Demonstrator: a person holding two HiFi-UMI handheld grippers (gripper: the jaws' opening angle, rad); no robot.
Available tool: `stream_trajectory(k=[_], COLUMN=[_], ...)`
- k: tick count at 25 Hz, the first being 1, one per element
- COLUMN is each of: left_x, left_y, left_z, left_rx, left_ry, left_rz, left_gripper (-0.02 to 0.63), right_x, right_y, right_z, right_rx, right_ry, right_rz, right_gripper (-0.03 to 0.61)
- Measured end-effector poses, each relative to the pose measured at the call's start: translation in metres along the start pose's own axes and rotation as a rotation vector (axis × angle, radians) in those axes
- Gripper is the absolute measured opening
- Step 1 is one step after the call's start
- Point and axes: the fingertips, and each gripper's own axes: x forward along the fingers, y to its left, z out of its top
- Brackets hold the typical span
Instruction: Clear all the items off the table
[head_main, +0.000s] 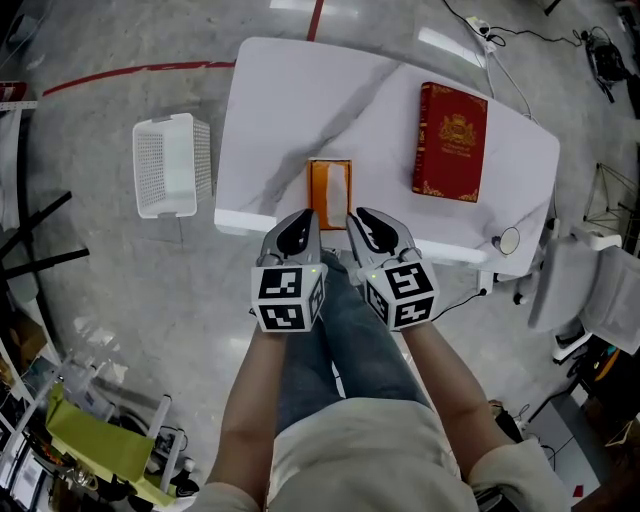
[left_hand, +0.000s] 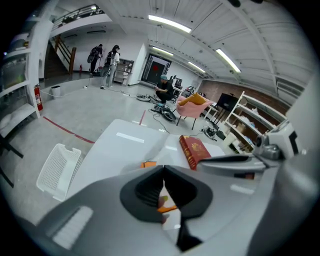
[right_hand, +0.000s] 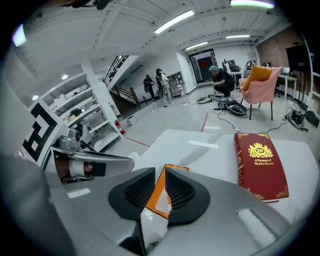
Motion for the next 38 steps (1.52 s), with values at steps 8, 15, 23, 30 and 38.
stream_trajectory(k=[8,15,23,30,38], left_x=[0.039,0.06,0.08,0.092,0.104], left_y=[0.009,0.021,0.024,0.027,0.03], left_z=[-0.029,-0.053,-0.078,-0.094,-0.102], left_rx=[0.022,-0.01,-0.021,-0.026,-0.045], left_ry=[0.047,0.088,0.161,0.214,0.262], left_rz=[-0.02,-0.018,-0.058,-0.075,-0.104], left_gripper=[0.13,0.201,0.261,0.262,0.262], right_x=[0.035,0.057,0.077,0.093,0.102], right_y=[-0.021,-0.027,-0.038,-0.043,-0.049], right_z=[-0.028,-0.048,-0.067,-0.08,-0.087], right_rx=[0.025,0.038,0.079,0.088,0.094], right_ry=[0.059,0.092,0.127,0.188,0.216], right_rz=[-0.004,0.009,0.011,0.033,0.023], right_gripper=[0.101,0.115,0.143,0.153,0.152])
